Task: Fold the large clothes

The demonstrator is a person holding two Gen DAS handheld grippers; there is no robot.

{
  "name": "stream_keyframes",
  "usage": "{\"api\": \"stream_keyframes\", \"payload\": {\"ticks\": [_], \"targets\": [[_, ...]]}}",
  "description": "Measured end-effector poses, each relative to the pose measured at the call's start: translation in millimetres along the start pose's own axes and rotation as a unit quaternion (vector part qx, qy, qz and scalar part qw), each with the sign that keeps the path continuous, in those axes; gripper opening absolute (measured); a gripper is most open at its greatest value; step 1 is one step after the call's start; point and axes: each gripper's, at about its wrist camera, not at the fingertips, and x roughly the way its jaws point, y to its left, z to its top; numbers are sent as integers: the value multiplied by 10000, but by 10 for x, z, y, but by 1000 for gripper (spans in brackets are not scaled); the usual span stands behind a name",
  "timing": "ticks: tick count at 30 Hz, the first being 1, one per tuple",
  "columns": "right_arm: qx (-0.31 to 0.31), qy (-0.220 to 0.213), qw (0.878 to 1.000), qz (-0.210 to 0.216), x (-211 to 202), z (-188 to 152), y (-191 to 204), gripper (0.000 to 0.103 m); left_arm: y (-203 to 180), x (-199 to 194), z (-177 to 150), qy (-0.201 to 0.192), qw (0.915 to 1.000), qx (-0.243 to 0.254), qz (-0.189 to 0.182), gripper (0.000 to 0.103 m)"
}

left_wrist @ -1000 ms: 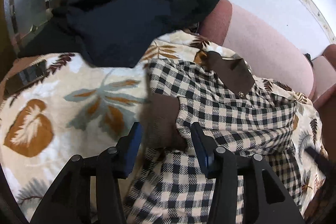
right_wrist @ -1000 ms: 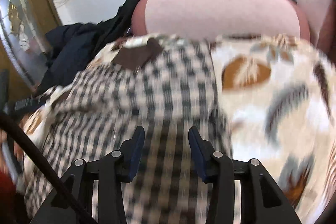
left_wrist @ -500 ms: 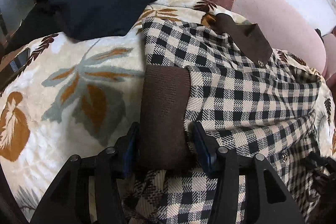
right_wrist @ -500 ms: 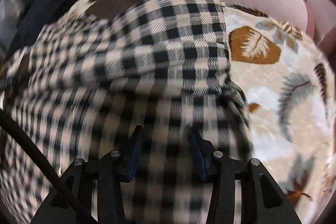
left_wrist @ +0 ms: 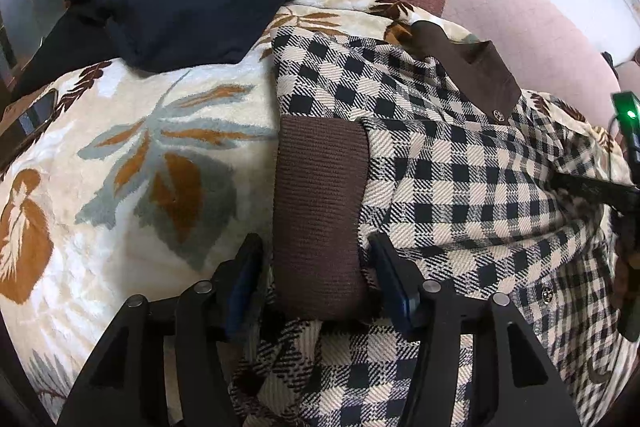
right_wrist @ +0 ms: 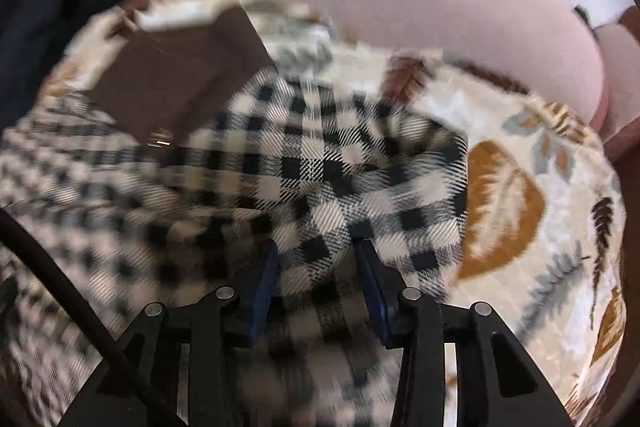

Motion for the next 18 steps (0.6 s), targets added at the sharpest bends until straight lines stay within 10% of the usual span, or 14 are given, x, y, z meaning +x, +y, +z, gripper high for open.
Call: {"api": "stream_keyframes", "payload": {"ticks": [7, 18], "targets": [[558, -1007, 9912, 647, -600, -191, -238, 47, -8, 0, -12, -95, 9999, 64, 51, 59], [500, 25, 9965, 674, -427, -1121, -370, 47, -18, -67, -94, -184, 9995, 231, 131, 61]]}}
